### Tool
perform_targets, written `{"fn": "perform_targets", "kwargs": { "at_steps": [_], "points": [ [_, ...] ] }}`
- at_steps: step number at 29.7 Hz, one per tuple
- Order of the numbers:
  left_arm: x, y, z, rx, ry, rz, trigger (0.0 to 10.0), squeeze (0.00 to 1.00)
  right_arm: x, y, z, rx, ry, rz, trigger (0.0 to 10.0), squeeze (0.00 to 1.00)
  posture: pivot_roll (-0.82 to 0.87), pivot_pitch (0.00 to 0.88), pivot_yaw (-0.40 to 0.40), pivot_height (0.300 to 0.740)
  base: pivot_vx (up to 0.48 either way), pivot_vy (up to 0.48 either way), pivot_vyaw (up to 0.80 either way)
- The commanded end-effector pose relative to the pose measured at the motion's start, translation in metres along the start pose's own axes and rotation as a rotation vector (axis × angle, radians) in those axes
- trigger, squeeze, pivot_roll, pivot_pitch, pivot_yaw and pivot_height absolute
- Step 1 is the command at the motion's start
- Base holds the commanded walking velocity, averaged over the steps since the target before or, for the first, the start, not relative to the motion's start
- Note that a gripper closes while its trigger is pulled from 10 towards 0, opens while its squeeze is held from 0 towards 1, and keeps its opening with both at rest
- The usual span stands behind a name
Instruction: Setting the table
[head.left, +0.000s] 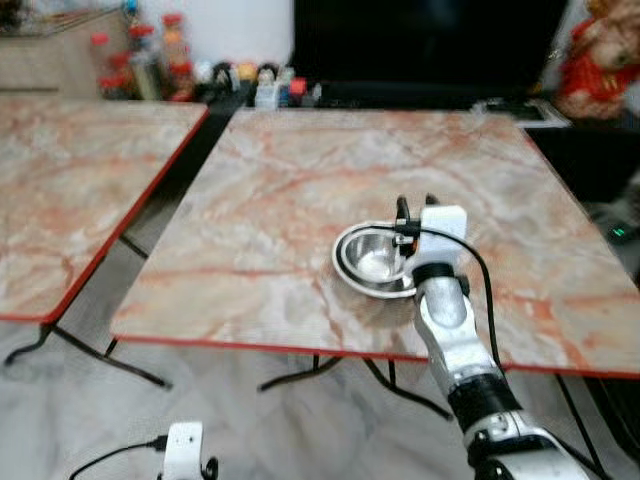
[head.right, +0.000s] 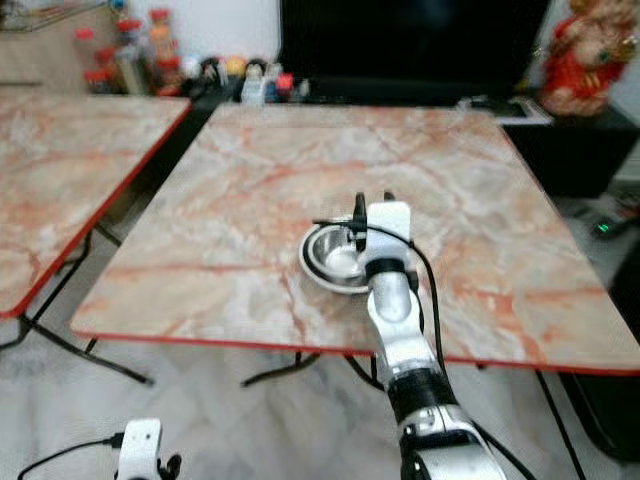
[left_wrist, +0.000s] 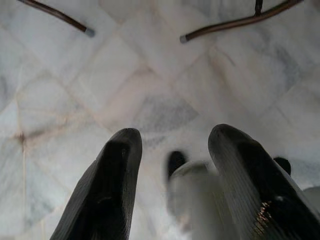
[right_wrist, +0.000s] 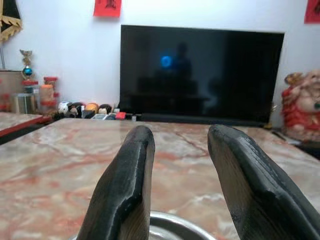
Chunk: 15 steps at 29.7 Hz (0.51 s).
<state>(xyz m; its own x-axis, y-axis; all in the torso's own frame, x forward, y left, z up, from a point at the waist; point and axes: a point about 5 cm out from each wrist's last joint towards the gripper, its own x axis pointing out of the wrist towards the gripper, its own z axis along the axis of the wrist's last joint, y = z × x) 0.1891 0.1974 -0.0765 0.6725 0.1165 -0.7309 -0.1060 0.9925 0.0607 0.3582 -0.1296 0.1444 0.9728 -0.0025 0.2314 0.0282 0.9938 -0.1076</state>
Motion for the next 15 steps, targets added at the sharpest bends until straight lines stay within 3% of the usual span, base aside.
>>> {"fn": "perform_targets", "kwargs": {
  "at_steps": [1, 15],
  "points": [
    [-0.0012, 0.0078, -0.0026, -0.002, 0.003, 0.017, 10.0, 0.00, 0.0028, 0.0151, 0.0104, 0.029, -0.034, 0.032, 10.0, 0.00, -0.03, 0.000, -0.011, 0.740, 0.000, 0.480, 0.00],
    [-0.0012, 0.0089, -0.0022, 0.001, 0.002, 0.017, 10.0, 0.00, -0.0044, 0.0172, 0.0062, 0.041, -0.029, 0.046, 10.0, 0.00, -0.04, 0.000, -0.011, 0.740, 0.000, 0.432, 0.00]
  ]
}}
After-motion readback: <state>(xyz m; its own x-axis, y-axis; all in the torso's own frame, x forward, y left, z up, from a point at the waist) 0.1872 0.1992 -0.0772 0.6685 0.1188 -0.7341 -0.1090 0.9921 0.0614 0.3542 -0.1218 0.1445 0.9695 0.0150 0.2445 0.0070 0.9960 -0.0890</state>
